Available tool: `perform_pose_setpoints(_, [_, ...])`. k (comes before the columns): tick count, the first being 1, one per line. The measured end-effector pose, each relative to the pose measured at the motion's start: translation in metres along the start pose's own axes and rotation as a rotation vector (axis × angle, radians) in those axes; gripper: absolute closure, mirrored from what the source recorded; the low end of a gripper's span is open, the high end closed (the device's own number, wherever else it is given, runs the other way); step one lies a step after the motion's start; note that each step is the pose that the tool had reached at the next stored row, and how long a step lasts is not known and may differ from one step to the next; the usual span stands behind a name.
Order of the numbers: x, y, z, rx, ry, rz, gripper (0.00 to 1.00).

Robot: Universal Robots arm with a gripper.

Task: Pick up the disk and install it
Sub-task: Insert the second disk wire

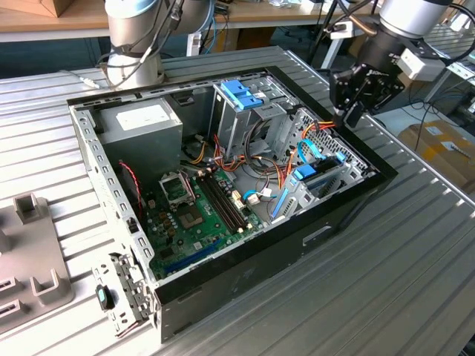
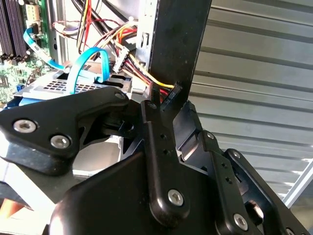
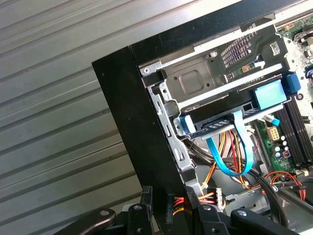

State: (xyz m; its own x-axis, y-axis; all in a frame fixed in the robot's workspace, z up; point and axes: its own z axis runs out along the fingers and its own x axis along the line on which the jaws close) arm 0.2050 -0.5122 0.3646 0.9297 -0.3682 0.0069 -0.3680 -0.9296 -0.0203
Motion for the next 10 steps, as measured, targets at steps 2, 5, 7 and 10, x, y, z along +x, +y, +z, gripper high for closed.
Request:
perform_pose_setpoints(2, [-0.0006, -0.0014, 0.0, 0.0004, -0.0002, 0.0, 0.61])
perform_pose_setpoints(5, [-0.0008, -0.0019, 0.0, 0.0003, -0.0001, 0.0, 0.61])
perform_pose_setpoints(7, [-0.0008, -0.0019, 0.0, 0.0004, -0.0001, 0.0, 0.61])
perform_pose_setpoints(10, [-0.0008, -0.002, 0.0, 0.0003, -0.0001, 0.0, 0.61])
